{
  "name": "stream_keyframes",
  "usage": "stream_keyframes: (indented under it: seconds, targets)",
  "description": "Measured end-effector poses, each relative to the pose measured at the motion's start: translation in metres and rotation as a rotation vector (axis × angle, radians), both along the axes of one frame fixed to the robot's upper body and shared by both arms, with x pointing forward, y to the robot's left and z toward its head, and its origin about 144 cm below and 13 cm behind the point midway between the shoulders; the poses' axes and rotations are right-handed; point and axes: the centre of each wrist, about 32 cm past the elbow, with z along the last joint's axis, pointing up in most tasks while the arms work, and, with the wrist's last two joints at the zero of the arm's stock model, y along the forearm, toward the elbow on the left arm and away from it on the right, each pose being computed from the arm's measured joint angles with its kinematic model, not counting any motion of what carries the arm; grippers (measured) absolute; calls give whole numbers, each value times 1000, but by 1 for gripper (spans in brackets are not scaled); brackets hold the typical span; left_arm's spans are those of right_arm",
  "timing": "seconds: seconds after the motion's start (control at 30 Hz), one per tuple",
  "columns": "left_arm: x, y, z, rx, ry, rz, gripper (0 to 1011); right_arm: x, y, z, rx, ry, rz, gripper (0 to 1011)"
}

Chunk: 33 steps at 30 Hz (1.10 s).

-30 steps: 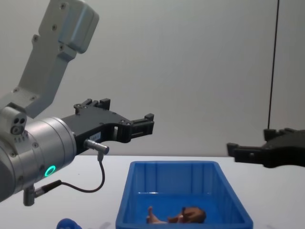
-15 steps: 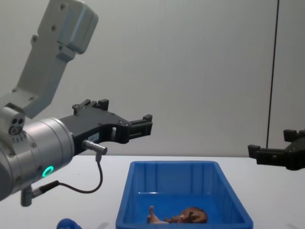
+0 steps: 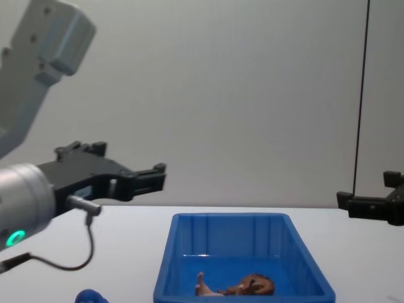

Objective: Pick up the two dolls from the table and place them into the box.

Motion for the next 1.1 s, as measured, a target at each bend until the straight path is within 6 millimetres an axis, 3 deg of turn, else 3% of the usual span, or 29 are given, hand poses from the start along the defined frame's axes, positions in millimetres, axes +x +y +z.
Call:
stream_keyframes:
  seconds: [0.6, 1.1]
  targets:
    - [-25, 31, -15, -11, 189, 57, 1001, 0, -3, 0, -1, -2, -1, 1001]
    - [-14, 49, -39, -1, 323, 3, 1001, 0, -3, 0, -2, -3, -2, 1001]
